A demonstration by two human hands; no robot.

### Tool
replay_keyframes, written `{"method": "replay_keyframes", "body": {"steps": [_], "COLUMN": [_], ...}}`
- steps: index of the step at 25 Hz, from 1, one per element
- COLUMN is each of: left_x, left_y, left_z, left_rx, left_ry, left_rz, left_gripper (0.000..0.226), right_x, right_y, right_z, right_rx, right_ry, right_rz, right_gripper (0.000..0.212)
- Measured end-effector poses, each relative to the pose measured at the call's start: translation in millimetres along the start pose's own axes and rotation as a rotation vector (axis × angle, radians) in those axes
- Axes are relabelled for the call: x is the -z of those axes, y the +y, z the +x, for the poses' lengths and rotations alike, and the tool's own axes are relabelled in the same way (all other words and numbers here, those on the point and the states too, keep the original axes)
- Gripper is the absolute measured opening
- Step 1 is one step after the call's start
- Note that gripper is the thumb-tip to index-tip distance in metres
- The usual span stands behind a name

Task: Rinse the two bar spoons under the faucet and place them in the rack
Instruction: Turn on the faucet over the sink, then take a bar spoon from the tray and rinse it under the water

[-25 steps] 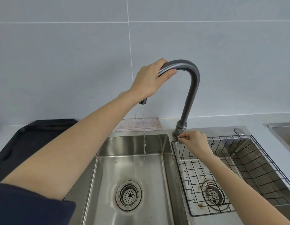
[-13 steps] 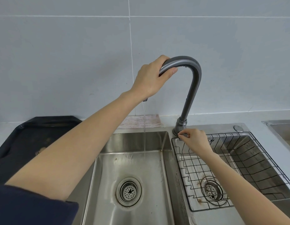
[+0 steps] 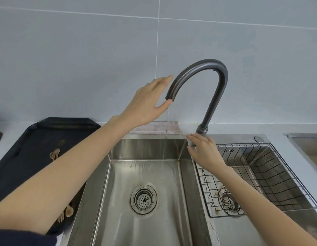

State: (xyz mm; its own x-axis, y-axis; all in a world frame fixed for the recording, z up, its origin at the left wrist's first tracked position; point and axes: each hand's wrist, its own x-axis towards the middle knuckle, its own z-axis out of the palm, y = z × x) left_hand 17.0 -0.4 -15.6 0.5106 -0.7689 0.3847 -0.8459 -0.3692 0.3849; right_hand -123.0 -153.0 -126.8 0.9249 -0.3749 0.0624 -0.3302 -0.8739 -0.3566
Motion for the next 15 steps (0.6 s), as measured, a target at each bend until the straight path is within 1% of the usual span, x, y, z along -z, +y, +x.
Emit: {"method": "replay_keyframes", "body": {"steps": [2, 4, 8, 10, 15], "left_x": [2.7, 3.2, 3.7, 2.3, 3.7], "left_y": [-14.1, -25.7, -46.2, -58.4, -95.0], "left_z": [-22.2, -43.4, -88.2, -111.8, -164.3], "left_rx": [0.047, 0.134, 0.329, 0.397, 0.539], "left_ry": [0.01, -0.027, -0.208, -0.266, -0.326], "left_rz": [0.045, 0.095, 0.107, 0.11, 0.072], "left_gripper": [0.058, 0.061, 0.068, 0.07, 0.071], "right_x": [-3.7, -8.6, -24.5, -34.8, -65.8], "right_y": [-15.7, -29.6, -57.7, -72.9, -120.2], "right_z": [-5.9, -11.7, -15.1, -13.7, -13.0], "right_rx": [0.007, 0.001, 0.014, 0.017, 0.102], "right_ry": [-0.027, -0.06, -0.17, -0.226, -0.31], "right_rz": [0.027, 0.038, 0.012, 0.022, 0.052], "right_gripper": [0.046, 0.05, 0.054, 0.053, 0.047]}}
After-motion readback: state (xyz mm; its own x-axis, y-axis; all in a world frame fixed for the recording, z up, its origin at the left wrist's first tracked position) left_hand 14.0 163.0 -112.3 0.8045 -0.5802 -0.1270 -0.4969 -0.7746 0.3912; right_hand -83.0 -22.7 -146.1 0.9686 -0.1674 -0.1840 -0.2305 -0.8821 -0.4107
